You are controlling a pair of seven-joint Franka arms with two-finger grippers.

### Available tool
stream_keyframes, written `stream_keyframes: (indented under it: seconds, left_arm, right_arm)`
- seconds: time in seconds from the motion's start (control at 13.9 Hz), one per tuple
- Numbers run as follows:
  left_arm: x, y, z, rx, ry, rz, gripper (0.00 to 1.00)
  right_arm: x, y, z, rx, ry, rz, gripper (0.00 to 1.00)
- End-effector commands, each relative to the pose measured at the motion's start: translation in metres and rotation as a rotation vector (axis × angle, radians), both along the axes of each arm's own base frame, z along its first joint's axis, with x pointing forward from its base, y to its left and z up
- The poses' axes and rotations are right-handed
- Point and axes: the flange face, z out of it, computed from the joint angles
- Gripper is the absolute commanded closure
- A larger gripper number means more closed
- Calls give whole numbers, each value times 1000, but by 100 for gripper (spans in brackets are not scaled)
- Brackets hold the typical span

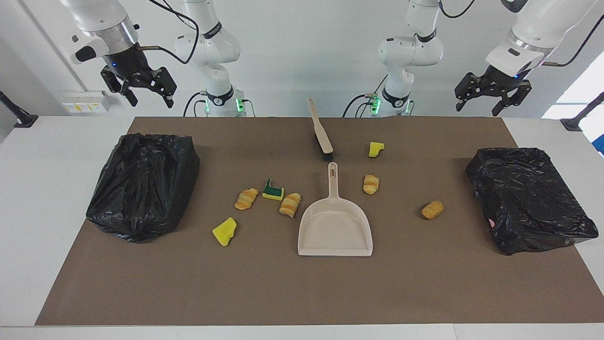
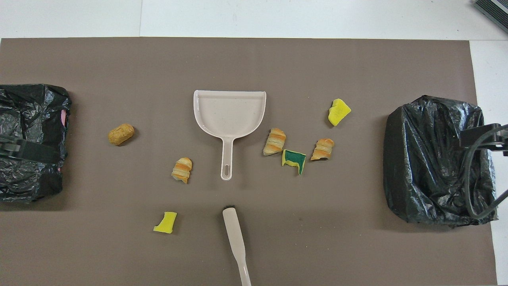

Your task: Sweep and dump trash in bin

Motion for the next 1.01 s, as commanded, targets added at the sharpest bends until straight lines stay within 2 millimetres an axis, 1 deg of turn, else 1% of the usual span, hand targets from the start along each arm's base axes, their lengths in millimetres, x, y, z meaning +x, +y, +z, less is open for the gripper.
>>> stream_keyframes:
  seconds: [0.0, 0.29, 0.57, 0.79, 0.86, 0.93]
  left_arm:
    - [-43, -53, -21, 13, 11, 7, 0]
    - [-95, -124, -54, 28, 23, 44, 0]
    - [-140, -199, -95, 18, 28, 131, 0]
    - [-173, -239, -118, -5, 51, 164, 0]
    - [-180, -248, -127, -10, 47, 180, 0]
    - [-193, -262, -138, -8, 47, 184, 0]
  right_arm:
    - [-2, -2, 4, 11, -14, -3, 0]
    - [-2, -2, 3, 11, -13, -3, 0]
    - [-2, -2, 3, 11, -13, -3, 0]
    - [-2, -2, 4, 11, -14, -3, 0]
    - [-2, -2, 4, 11, -14, -3, 0]
    - [-2, -2, 3, 11, -13, -3, 0]
